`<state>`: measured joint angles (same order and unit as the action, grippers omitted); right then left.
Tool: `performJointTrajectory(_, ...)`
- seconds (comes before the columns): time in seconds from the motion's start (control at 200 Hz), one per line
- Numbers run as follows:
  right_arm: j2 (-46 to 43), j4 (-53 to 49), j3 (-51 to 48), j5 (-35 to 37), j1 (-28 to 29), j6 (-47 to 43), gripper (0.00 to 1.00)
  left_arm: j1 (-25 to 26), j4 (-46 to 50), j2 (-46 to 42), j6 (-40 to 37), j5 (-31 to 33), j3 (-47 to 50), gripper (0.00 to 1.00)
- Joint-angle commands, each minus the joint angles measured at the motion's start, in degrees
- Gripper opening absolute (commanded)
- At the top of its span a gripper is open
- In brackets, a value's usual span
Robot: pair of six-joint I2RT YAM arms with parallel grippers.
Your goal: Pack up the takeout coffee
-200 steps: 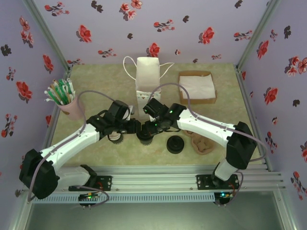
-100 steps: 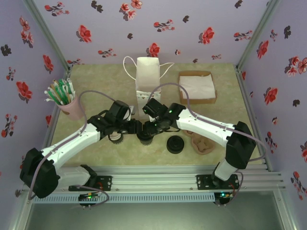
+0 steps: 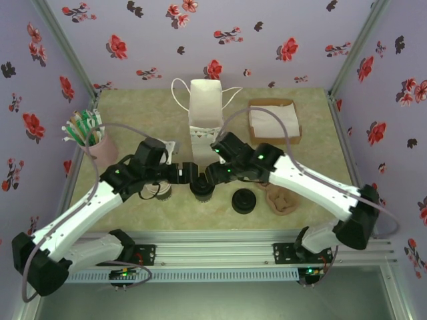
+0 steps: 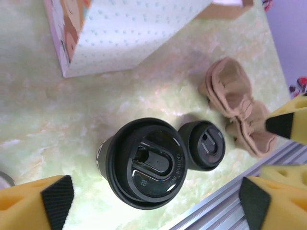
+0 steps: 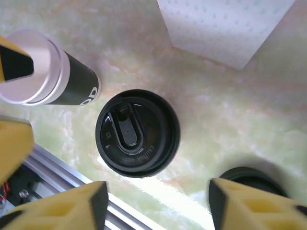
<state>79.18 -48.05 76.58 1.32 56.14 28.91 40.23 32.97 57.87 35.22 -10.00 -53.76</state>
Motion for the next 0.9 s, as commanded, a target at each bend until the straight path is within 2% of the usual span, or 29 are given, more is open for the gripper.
performJointTrajectory(0.0, -6.36, -2.80, -2.14, 6.61, 0.22, 0.44, 0.72, 0.04, 2.45, -3.97, -1.88, 4.03, -2.05, 0.99)
performJointTrajectory(0.245, -19.61, -4.36, -9.99, 15.22, -0.22, 1.42, 0.99, -0.03, -0.64, -15.50, -2.31, 9.11, 1.29, 0.99)
performJointTrajectory(0.415, -25.46, -3.78, -16.78, 17.32, -1.73, 5.19, 0.99, 0.04, -3.99, -19.96, -1.48, 9.40, 4.39, 0.99)
performJointTrajectory(0.605, -25.57, -6.24, -17.26, 24.17, -2.15, 10.06, 0.99, 0.03, -4.89, -16.91, -1.96, 9.48, 4.02, 0.99)
performJointTrajectory(0.77, -23.71, -5.77, -18.94, 22.94, -4.63, 8.21, 0.99, 0.79, -5.33, -11.56, -2.05, 8.91, 3.15, 0.99)
performJointTrajectory(0.895, -21.57, -5.90, -21.19, 19.97, -8.65, 5.64, 0.99, 3.96, -6.17, -7.51, -2.34, 8.87, 2.22, 0.99)
